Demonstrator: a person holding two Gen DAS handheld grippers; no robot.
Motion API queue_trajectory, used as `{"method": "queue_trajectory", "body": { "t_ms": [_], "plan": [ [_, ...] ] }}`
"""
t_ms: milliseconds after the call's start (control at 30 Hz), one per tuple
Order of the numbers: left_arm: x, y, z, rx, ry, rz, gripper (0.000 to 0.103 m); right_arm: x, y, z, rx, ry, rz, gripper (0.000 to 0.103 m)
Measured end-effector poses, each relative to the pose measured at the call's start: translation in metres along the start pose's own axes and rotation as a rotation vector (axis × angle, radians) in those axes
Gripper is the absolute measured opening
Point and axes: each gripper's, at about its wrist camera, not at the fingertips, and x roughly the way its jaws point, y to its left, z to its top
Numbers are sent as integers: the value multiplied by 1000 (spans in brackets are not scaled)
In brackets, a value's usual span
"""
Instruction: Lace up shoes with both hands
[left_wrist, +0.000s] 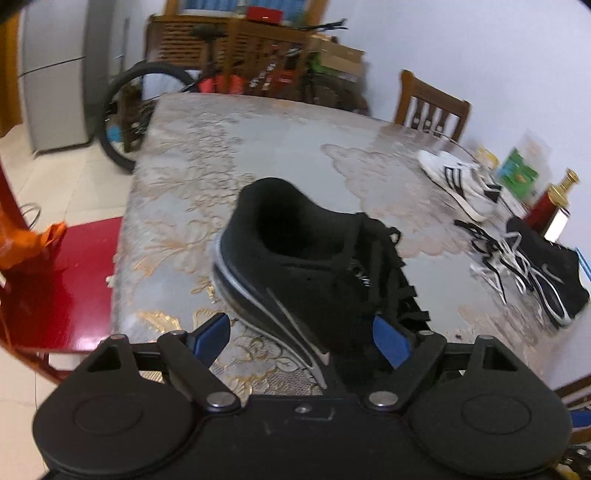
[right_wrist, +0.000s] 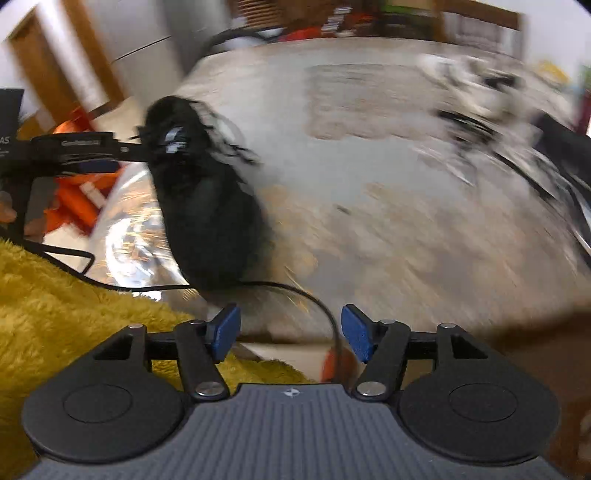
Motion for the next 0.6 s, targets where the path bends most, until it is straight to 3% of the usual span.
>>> {"method": "queue_trajectory", "body": {
  "t_ms": [133,233,267,333,467,533,600],
  "plan": [
    [3,-4,-1,-6,-8,-30,81,-25,-12,-35,120,35,-107,65],
    [-3,-7,-5,-32,-37,-37,59,-41,-19,-47,133,1,-176,66],
    [-5,-7,-6,-40,-45,-47,49,-41,-18,-44,111,-36,-187,68],
    [-12,-7,-6,-48,-72,-47,40,-33,-12,-34,64,-110,-194,70],
    [-19,-6,-6,-44,-89,-49,37,18,25,6,-23,-260,-157,70],
    [-21,-1,-7,-80,-95,-56,30,37,40,19,-73,-292,-133,70],
    [-23,4,-8,-115,-100,-64,20,63,59,30,-170,-266,-120,70]
  ]
}}
